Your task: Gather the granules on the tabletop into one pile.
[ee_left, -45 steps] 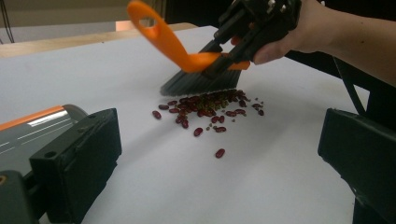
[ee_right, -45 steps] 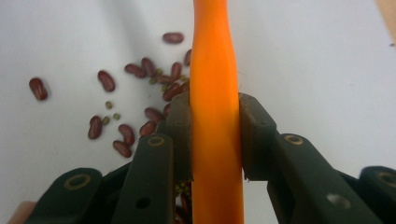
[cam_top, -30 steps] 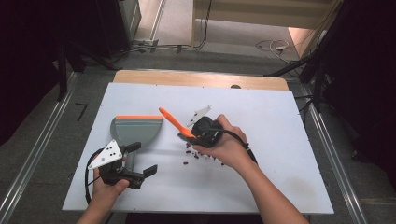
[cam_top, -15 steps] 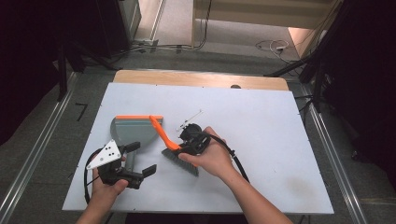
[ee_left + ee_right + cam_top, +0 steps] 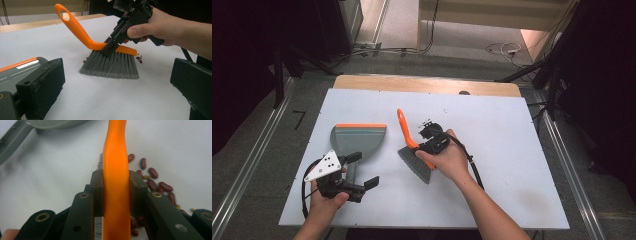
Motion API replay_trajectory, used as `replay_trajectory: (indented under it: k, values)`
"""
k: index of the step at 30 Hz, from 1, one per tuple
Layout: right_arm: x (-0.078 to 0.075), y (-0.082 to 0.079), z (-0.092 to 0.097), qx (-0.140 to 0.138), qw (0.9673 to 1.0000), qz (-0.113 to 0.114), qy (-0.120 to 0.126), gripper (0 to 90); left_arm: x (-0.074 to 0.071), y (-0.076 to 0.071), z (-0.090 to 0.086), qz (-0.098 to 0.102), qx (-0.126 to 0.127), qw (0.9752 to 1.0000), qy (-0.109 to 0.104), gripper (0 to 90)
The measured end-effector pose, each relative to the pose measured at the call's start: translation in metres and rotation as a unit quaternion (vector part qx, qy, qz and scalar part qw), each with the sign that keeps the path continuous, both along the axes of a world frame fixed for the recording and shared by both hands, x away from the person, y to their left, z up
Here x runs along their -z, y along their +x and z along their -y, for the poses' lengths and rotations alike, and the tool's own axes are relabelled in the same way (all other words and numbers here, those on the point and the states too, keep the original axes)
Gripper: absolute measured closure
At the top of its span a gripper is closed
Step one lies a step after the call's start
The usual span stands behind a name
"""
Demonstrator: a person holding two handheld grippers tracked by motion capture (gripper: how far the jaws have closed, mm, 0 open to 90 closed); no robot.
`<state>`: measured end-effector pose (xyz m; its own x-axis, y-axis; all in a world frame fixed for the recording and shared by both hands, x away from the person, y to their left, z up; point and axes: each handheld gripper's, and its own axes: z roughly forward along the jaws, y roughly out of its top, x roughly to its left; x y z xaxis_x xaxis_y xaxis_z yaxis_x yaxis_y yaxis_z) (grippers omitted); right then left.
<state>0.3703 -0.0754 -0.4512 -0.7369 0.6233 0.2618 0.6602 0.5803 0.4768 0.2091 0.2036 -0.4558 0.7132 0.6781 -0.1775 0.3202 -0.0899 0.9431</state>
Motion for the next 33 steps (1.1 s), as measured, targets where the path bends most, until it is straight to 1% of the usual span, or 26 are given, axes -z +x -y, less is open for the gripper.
replay_trajectory:
  k: [3,6,8,13,17,18,21,25,26,30,33]
  values:
    - [0.0,0.005,0.009,0.011,0.9999,0.006,-0.004,68.5,0.0,-0.001,0.0,0.0,0.0,1.0,-0.001,0.4]
    - [0.001,0.009,0.019,0.027,0.9996,0.001,0.0,68.4,0.0,-0.001,0.0,0.0,0.0,1.0,0.0,0.4]
    - [0.001,0.01,0.024,0.032,0.9995,-0.001,-0.001,68.2,0.0,-0.001,0.001,0.0,0.0,1.0,0.001,0.4]
    - [0.001,0.013,0.037,0.048,0.9988,0.002,-0.001,68.1,0.0,-0.001,0.002,-0.001,0.001,1.0,0.001,0.4]
    - [0.002,0.015,0.046,0.06,0.9982,-0.004,-0.003,67.8,0.001,0.0,0.002,-0.001,0.001,1.0,0.001,0.5]
    - [0.002,0.015,0.047,0.064,0.9979,-0.005,-0.001,67.8,0.001,0.0,0.002,-0.001,0.001,1.0,0.0,0.4]
    - [0.001,0.015,0.053,0.071,0.9974,-0.002,-0.007,67.7,0.001,-0.001,0.002,-0.001,0.001,1.0,0.002,0.4]
    - [0.001,0.016,0.059,0.08,0.9967,-0.002,-0.008,67.7,0.0,0.0,0.002,-0.002,0.0,1.0,0.003,0.4]
    - [0.001,0.015,0.06,0.087,0.9962,-0.005,-0.007,67.7,0.001,0.0,0.002,-0.002,0.001,1.0,0.002,0.4]
    - [-0.001,0.015,0.065,0.099,0.995,-0.002,-0.012,67.7,0.0,-0.001,0.002,-0.001,0.001,1.0,0.001,0.5]
    - [0.0,0.015,0.07,0.104,0.9945,-0.005,-0.008,67.7,0.0,-0.001,0.001,-0.001,0.0,1.0,0.002,0.5]
